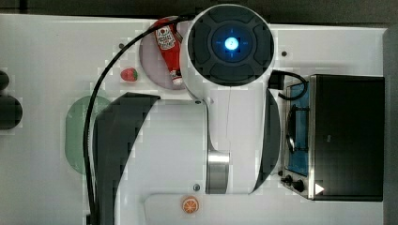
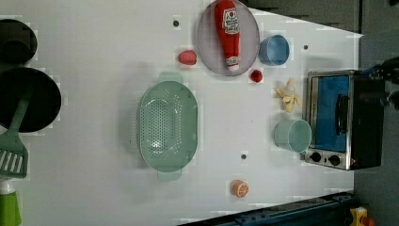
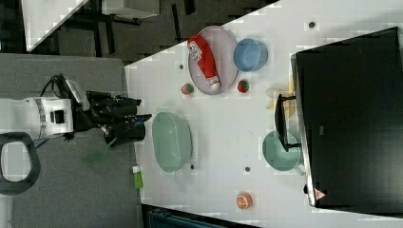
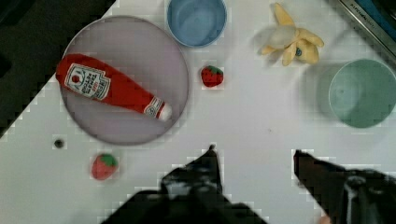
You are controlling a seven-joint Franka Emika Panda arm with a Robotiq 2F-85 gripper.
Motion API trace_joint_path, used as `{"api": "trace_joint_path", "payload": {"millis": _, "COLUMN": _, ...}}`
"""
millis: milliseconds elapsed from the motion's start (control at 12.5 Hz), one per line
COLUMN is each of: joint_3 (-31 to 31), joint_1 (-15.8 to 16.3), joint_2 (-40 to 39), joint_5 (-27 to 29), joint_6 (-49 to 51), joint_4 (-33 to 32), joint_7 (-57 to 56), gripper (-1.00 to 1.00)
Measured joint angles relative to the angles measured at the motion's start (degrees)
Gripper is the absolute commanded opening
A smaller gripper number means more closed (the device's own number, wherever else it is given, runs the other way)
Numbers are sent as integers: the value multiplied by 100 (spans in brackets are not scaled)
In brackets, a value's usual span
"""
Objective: Drag strainer left to right.
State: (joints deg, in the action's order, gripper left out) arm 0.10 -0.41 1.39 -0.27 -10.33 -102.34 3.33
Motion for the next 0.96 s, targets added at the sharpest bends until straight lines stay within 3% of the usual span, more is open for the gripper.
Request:
{"api": "trace_joint_path", "payload": {"millis": 240, "joint_3": -79, "joint_1": 62, "joint_2": 1331, "joint_5": -379, "joint_6": 1222, "joint_4": -940, "joint_7": 139, "gripper": 100}}
{"api": "trace_joint_path", "payload": {"millis": 400, "joint_3": -69, "joint_1": 62, "joint_2": 1925, "joint_5": -313, "joint_6": 1006, "joint_4": -795, "joint_7": 180, "gripper": 100}}
{"api": "trace_joint_path", "payload": {"millis": 640, "joint_3": 407, "joint_1": -173, "joint_2": 2075, "joint_5": -307, "joint_6": 751, "joint_4": -257, "joint_7": 396, "gripper": 100}}
{"api": "trace_joint_path", "payload": {"millis": 960, "joint_3": 1628, "joint_1": -47, "joint_2": 1116, "joint_5": -320, "joint_6": 270, "joint_4": -269, "joint_7": 1403, "gripper": 100}}
